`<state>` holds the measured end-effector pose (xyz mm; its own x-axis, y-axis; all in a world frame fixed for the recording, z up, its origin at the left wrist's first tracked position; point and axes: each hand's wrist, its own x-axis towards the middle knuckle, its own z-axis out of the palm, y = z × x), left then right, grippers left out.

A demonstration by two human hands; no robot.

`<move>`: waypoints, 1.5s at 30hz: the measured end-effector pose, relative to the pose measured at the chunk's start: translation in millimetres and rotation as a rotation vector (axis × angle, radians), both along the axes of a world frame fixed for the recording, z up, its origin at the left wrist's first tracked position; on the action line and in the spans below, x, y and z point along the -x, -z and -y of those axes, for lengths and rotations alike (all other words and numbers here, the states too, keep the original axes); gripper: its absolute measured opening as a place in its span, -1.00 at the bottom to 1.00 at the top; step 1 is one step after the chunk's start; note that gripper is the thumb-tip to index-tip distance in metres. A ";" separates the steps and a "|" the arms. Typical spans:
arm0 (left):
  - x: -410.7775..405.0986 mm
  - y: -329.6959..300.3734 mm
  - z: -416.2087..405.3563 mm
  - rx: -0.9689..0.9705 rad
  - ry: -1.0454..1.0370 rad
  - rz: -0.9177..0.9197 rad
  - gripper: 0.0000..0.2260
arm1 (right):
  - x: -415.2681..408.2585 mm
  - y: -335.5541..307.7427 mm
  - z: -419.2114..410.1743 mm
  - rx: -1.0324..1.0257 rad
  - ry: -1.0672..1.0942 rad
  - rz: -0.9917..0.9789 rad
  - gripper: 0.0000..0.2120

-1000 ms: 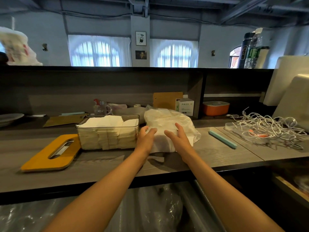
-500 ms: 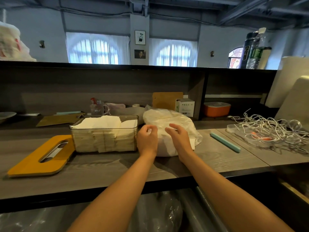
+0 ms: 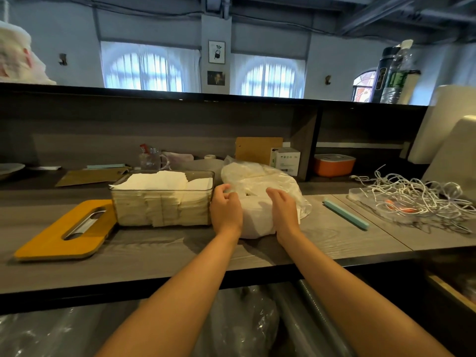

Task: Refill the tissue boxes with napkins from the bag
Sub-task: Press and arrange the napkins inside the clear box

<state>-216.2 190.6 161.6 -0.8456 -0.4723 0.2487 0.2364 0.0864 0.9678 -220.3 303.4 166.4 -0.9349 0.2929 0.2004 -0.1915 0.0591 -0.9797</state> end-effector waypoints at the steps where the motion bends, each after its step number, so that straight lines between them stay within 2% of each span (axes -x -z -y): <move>1: -2.5 -0.4 -0.5 0.004 0.013 -0.012 -0.80 | -1.1 0.7 2.2 -0.041 -0.025 0.007 -0.68; 4: -4.5 0.8 -0.9 0.089 -0.031 -0.014 -0.83 | -0.8 5.1 3.4 -0.032 0.045 0.006 -0.63; 6: -3.5 1.0 -1.0 0.131 -0.041 -0.012 -0.79 | 0.6 4.7 0.6 0.022 0.066 -0.002 -0.74; 8: -2.4 0.7 -2.8 0.162 0.011 -0.014 -0.80 | -2.3 0.7 1.8 0.002 -0.009 -0.008 -0.83; 10: -2.5 0.5 -3.5 0.210 0.003 0.008 -0.81 | -3.6 -0.3 4.5 -0.048 -0.058 -0.014 -0.81; 13: -2.7 0.6 -1.9 0.199 -0.049 0.038 -0.77 | -2.8 -0.1 3.2 0.026 -0.005 0.004 -0.75; 15: -2.8 0.2 -1.3 0.187 0.001 0.029 -0.77 | -1.7 -0.8 2.3 0.051 -0.025 0.022 -0.76; 17: -0.9 0.7 -1.0 0.222 0.067 0.044 -0.78 | -2.9 -0.8 3.8 -0.027 -0.066 0.023 -0.78; 20: -1.3 1.5 -1.4 0.341 0.091 0.018 -0.56 | -4.0 0.7 4.0 -0.011 -0.021 0.044 -0.76; 23: -1.2 1.3 -0.8 0.411 0.071 -0.026 -0.47 | -9.0 -2.9 0.6 0.030 -0.050 0.044 -0.78; 25: 0.8 1.5 2.1 0.382 0.038 -0.039 -0.47 | -17.0 -5.7 -0.5 -0.020 -0.140 -0.019 -0.78; 27: 0.6 0.1 5.5 0.321 0.004 -0.038 -0.48 | -22.2 -1.2 -4.4 -0.123 -0.244 -0.099 -0.67; 29: 0.1 -1.3 7.0 0.235 -0.010 -0.036 -0.46 | -27.3 4.3 -8.3 -0.264 -0.303 -0.099 -0.57; 30: -1.8 -2.4 7.0 0.225 -0.002 -0.019 -0.45 | -28.5 7.0 -10.5 -0.299 -0.308 -0.090 -0.58; 33: -3.9 -2.1 4.4 0.293 0.127 0.056 -0.44 | -28.1 7.9 -21.3 -0.270 -0.268 -0.058 -0.79; 35: -5.4 -3.3 2.8 0.259 0.292 0.077 -0.52 | -23.6 4.4 -31.6 -0.143 -0.235 0.001 -0.84; 37: -3.9 -3.5 -0.2 0.161 0.500 0.112 -0.71 | -18.6 -2.0 -39.3 0.026 -0.214 0.031 -0.74; 39: -3.3 -4.1 -1.4 0.076 0.640 0.176 -0.69 | -13.8 -8.3 -42.7 0.121 -0.198 0.022 -0.64; 43: -3.2 -6.9 0.5 -0.096 0.797 0.309 -0.63 | -11.2 -16.3 -32.7 0.089 -0.177 0.007 -0.77; 45: -1.7 -6.4 -0.5 -0.140 0.820 0.316 -0.61 | -11.1 -17.9 -22.8 0.057 -0.183 0.002 -0.77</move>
